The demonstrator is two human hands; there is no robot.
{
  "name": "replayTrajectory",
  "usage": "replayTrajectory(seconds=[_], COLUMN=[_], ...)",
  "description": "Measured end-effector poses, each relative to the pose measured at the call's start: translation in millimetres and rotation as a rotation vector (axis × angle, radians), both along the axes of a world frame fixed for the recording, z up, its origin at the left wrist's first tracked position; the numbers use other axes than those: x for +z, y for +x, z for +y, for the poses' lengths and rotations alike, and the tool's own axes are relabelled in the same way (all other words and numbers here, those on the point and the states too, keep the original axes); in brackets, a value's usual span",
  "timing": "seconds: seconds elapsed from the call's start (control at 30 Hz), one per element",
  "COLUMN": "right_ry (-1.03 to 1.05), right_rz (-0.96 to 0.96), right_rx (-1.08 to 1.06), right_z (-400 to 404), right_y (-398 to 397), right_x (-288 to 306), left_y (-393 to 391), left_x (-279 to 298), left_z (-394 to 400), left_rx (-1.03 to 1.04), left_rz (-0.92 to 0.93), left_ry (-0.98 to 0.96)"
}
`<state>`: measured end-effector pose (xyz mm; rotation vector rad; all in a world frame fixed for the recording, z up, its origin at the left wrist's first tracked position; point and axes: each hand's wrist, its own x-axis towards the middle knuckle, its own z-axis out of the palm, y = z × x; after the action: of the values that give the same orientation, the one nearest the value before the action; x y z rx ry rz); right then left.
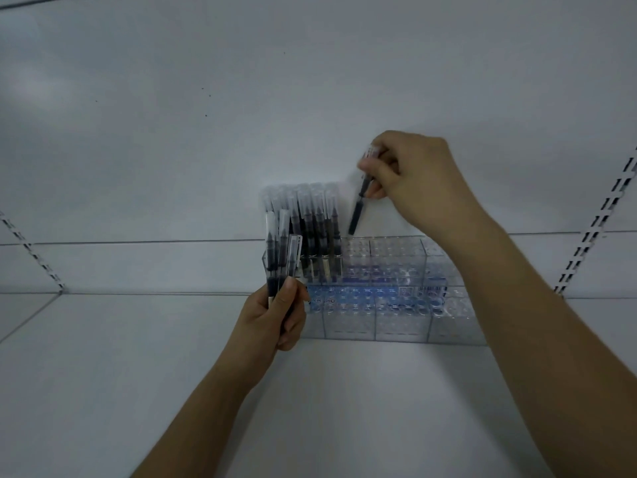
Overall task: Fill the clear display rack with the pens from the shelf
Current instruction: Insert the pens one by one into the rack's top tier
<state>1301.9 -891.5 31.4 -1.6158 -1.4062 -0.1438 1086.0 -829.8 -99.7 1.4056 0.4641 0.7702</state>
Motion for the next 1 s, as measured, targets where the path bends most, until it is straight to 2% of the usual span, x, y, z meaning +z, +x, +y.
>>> replayTrajectory(seconds=[0.37, 0.47, 0.87, 1.0], right_ry=[-0.111, -0.2, -0.401, -0.432], right_rz=[-0.108, -0.188, -0.315, -0.407], right_rx=[0.011, -0.039, -0.269, -0.286], right_z=[3.5, 9.8, 17.3, 13.1], right_y=[-4.1, -9.2, -21.2, -25.4], right_x=[-3.0, -11.0, -14.0, -11.8], left_y=[0.3, 0.2, 0.3, 0.4], left_x=[1.3, 1.0, -0.1, -1.0], left_z=[-0.7, -0.4, 0.4, 0.6], left_rx=[-0.002, -0.005, -0.019, -0.023], left_rz=[0.002, 0.003, -0.003, 0.002], left_ry=[0.005, 0.016, 0.01, 0.016])
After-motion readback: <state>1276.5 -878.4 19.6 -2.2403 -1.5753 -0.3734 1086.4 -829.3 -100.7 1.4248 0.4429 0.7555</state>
